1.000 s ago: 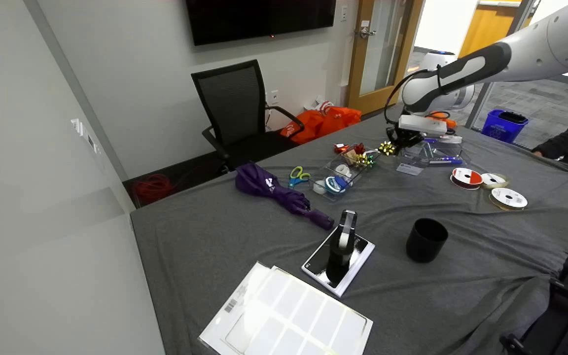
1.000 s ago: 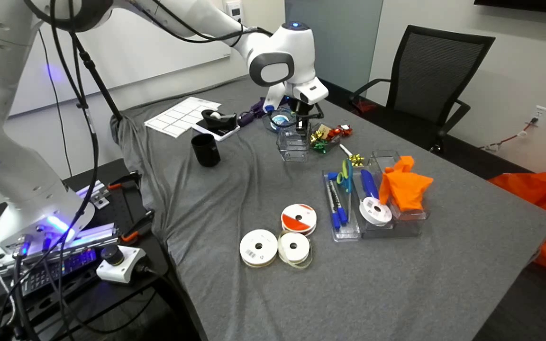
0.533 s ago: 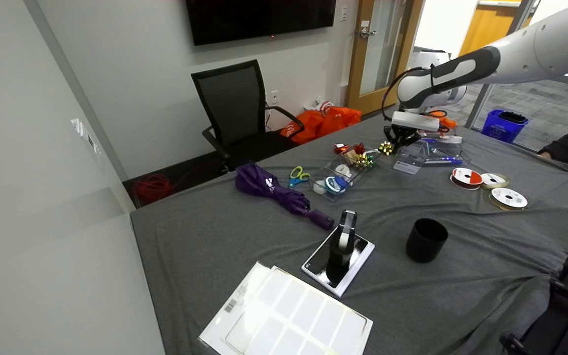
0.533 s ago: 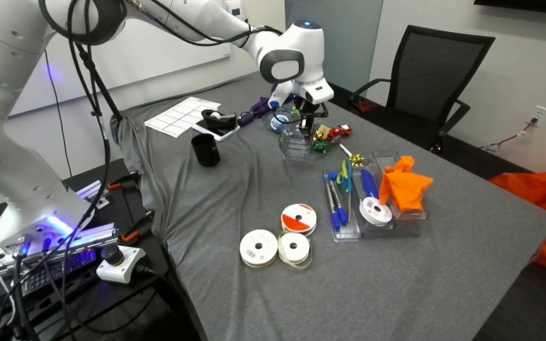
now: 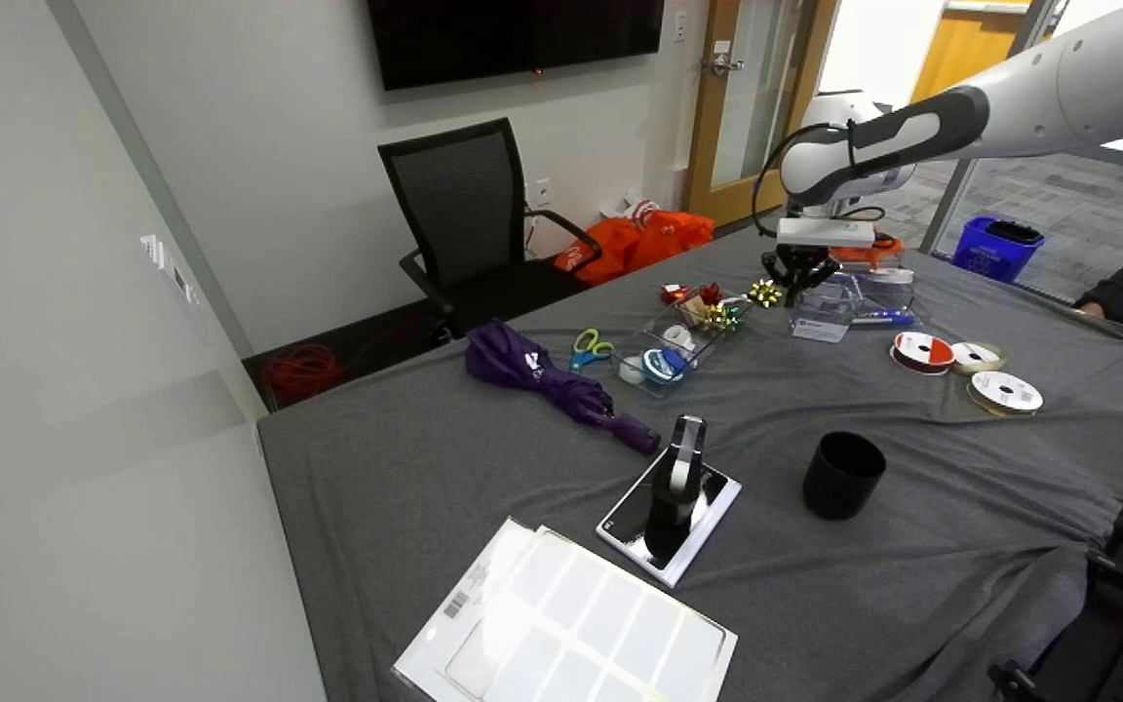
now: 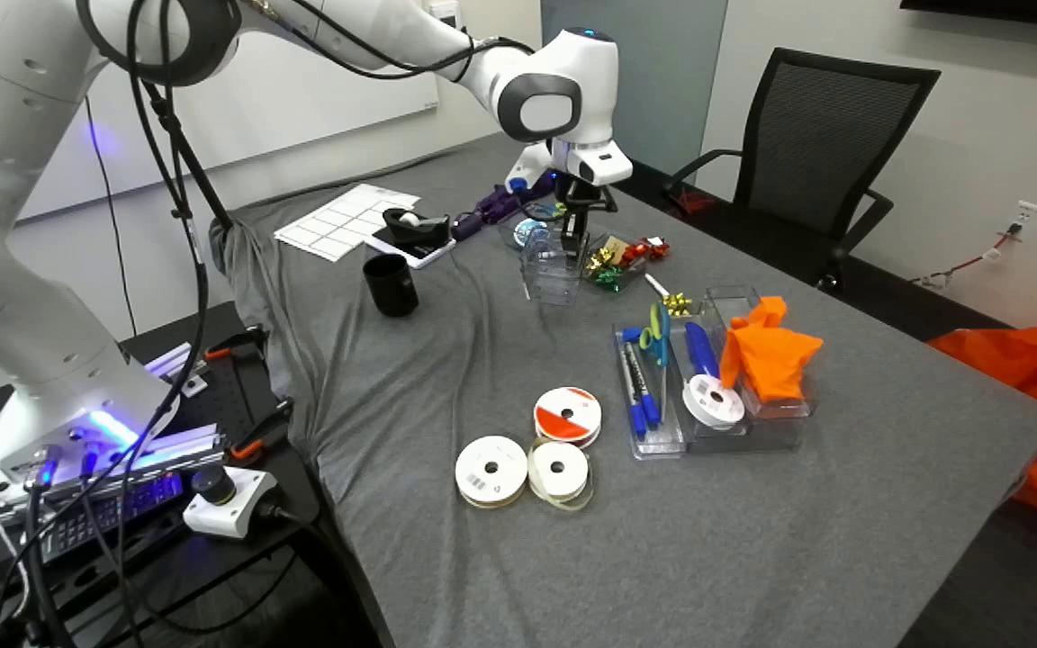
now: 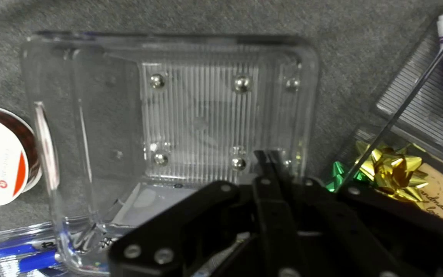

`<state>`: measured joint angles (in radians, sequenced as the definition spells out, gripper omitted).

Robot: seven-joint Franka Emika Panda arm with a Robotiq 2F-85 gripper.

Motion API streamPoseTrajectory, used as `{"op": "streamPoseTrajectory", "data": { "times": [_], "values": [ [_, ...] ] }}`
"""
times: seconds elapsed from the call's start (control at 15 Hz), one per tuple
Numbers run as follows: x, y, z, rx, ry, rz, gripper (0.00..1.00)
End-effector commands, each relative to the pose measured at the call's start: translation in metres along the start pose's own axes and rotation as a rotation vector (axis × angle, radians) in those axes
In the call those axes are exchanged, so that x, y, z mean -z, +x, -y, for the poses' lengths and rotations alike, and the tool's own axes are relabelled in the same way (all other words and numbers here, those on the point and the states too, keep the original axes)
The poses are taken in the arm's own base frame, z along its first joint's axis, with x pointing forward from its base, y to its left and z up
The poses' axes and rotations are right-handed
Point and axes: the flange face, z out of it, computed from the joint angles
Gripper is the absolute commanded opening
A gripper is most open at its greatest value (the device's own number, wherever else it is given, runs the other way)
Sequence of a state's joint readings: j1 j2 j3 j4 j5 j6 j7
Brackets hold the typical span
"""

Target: Move the box to the left

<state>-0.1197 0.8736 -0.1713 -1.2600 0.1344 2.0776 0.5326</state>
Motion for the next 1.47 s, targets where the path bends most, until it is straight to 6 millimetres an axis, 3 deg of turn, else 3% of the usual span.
{"op": "streamPoseTrajectory", "data": {
  "times": [0.0, 0.13, 0.47, 0.53, 1.07, 1.27, 1.33, 1.4],
  "values": [
    [0.014, 0.004, 0.001, 0.029, -0.029, -0.011, 0.01],
    [0.007, 0.003, 0.001, 0.011, -0.005, -0.012, 0.06],
    [0.010, 0.004, 0.002, 0.017, -0.003, -0.015, 0.06],
    [0.010, 0.004, 0.002, 0.017, -0.003, -0.015, 0.01],
    [-0.048, 0.015, 0.000, -0.068, -0.065, -0.015, 0.01],
    [-0.061, 0.018, 0.000, -0.069, -0.066, -0.018, 0.01],
    [-0.064, 0.018, 0.000, -0.067, -0.064, -0.021, 0.07],
    [-0.065, 0.019, 0.000, -0.064, -0.064, -0.026, 0.02]
  ]
}}
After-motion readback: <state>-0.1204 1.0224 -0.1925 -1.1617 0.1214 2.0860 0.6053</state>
